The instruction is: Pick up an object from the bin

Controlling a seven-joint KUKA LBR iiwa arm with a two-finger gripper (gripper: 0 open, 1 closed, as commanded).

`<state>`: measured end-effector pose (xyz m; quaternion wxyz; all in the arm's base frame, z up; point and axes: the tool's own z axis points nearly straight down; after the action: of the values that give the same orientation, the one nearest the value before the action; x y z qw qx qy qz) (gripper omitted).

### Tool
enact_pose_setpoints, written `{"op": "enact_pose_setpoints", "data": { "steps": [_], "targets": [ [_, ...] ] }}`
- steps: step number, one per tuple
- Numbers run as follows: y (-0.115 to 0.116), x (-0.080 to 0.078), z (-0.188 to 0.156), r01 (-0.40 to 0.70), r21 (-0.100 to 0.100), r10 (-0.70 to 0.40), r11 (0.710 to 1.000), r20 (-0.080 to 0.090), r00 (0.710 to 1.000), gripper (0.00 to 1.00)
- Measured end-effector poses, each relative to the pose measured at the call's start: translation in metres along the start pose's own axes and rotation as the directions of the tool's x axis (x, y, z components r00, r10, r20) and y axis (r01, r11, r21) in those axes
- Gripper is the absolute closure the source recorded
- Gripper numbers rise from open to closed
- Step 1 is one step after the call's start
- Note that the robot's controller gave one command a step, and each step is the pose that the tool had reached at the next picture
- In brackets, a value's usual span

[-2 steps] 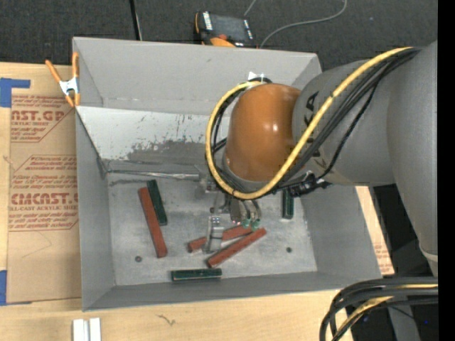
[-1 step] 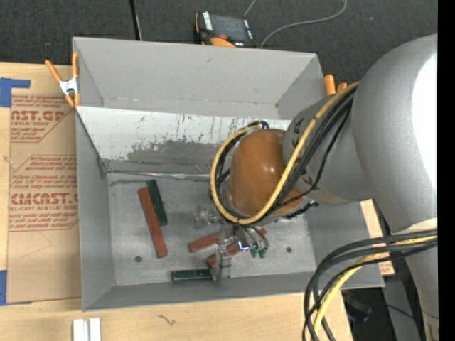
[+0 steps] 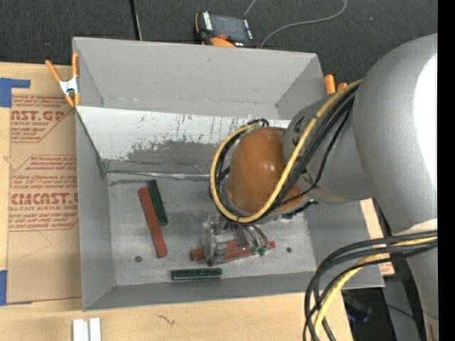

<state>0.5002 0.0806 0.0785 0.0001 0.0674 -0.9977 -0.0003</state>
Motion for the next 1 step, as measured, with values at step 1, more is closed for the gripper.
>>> {"op": "enact_pose_setpoints", "data": {
  "steps": [1],
  "targets": [
    [0.0, 0.0002, 0.0001, 0.0, 0.0, 0.0, 1.0, -0.001, 1.0, 0.0]
  ]
}}
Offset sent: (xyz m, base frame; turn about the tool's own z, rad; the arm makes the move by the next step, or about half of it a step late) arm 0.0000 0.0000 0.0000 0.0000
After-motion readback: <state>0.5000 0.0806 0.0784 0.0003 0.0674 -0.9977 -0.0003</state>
